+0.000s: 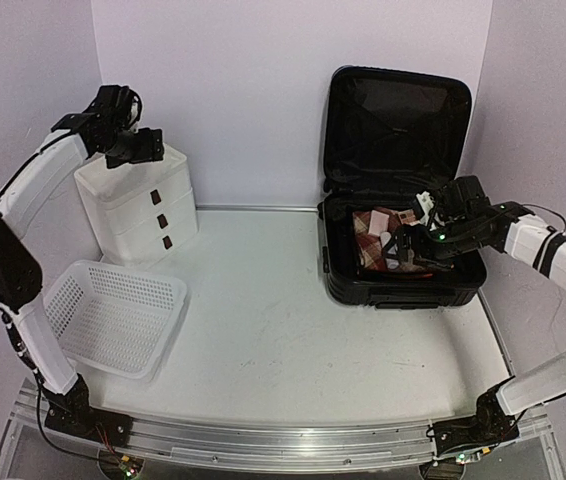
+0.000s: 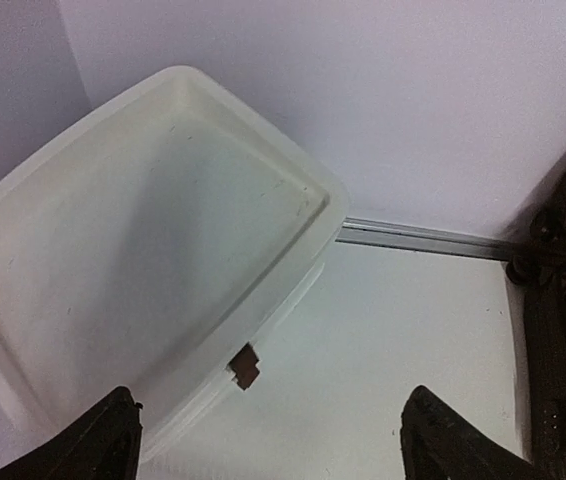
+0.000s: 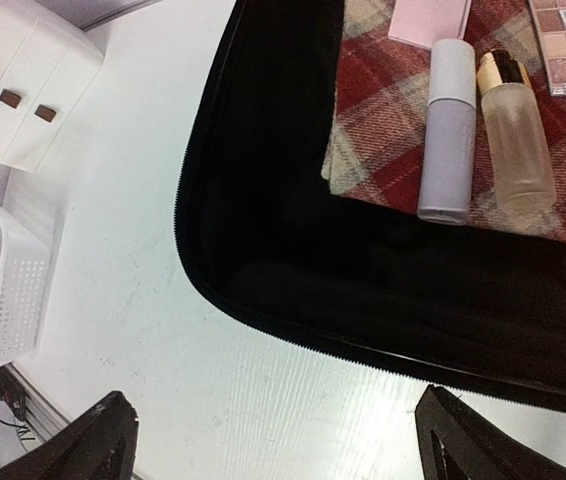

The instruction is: Open, take out, and arrange the luggage

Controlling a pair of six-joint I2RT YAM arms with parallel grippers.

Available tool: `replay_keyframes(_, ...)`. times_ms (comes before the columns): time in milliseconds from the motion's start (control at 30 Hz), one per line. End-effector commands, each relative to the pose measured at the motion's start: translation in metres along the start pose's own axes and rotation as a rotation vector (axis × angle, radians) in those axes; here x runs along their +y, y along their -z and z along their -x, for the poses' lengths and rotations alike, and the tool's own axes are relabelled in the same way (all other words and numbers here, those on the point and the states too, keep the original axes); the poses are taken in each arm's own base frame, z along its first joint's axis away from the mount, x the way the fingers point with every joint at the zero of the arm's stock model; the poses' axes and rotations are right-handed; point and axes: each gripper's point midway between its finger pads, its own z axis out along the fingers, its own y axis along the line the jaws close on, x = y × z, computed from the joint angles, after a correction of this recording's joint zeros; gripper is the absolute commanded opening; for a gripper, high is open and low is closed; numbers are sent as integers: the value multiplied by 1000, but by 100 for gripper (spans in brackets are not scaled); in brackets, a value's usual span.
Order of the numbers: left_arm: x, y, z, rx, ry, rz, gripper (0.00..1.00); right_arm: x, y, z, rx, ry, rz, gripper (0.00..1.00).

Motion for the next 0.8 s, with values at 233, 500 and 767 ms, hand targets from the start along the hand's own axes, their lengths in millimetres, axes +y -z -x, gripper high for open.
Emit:
replay_keyframes(233, -58, -72, 25, 37, -383, -257, 79, -4, 46, -9, -86, 80, -67, 98)
replay_keyframes(500, -40, -113, 21, 45, -536, -132, 71, -3, 57, -11, -106, 95, -74, 98)
replay_keyframes(767, -23, -141, -2, 115, -618, -71, 60, -1, 54, -9, -93, 82, -62, 98)
